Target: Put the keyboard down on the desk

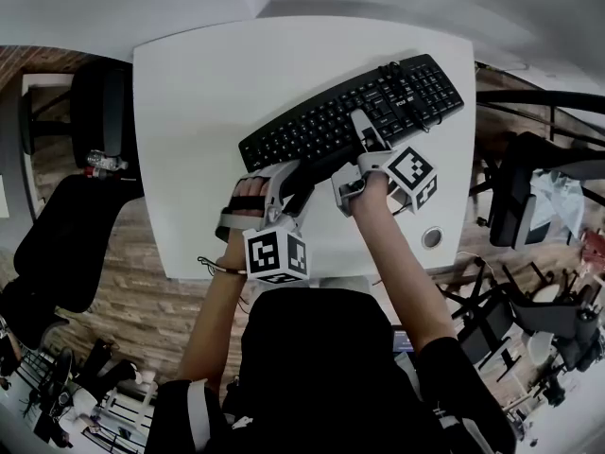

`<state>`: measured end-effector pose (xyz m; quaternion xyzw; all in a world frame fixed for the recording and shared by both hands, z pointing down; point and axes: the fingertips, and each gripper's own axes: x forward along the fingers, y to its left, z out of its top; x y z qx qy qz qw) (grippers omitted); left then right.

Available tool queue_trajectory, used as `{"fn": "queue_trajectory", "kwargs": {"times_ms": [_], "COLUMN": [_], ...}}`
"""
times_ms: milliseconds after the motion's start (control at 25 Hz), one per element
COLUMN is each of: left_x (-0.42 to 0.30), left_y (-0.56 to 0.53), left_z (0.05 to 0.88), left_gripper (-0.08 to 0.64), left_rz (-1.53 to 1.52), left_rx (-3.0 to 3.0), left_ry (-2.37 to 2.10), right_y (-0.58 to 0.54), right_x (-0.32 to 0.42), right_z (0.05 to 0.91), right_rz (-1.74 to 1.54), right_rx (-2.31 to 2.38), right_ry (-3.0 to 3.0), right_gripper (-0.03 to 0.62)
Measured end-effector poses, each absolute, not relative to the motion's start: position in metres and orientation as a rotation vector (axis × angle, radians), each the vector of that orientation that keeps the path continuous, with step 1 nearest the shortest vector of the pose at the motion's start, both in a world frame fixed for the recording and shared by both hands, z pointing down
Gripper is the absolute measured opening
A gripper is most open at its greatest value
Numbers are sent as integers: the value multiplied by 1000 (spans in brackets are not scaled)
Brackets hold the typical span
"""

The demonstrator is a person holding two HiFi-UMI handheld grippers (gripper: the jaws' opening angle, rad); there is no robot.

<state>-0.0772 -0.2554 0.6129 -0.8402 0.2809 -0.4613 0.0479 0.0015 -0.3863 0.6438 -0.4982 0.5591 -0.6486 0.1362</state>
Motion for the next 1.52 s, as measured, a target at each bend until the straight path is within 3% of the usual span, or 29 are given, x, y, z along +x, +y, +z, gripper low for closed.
{"fn": "queue_trajectory", "kwargs": {"times_ms": [880,1520], "left_x": [-95,-115], "left_y": [-269,-281], "left_z": [619,639], "left_gripper": [189,189], "left_rz": [-1495,-1514], "left_rx": [-2603,-2520], "left_ry": [935,865], "right_y": [-387,-366], "right_x": [-7,1], "right_z": [643,643], "right_rz": [-1949,-2006], "right_rx": [-1352,-1323], "right_ry": [1765,1832], "right_gripper": [115,163]}}
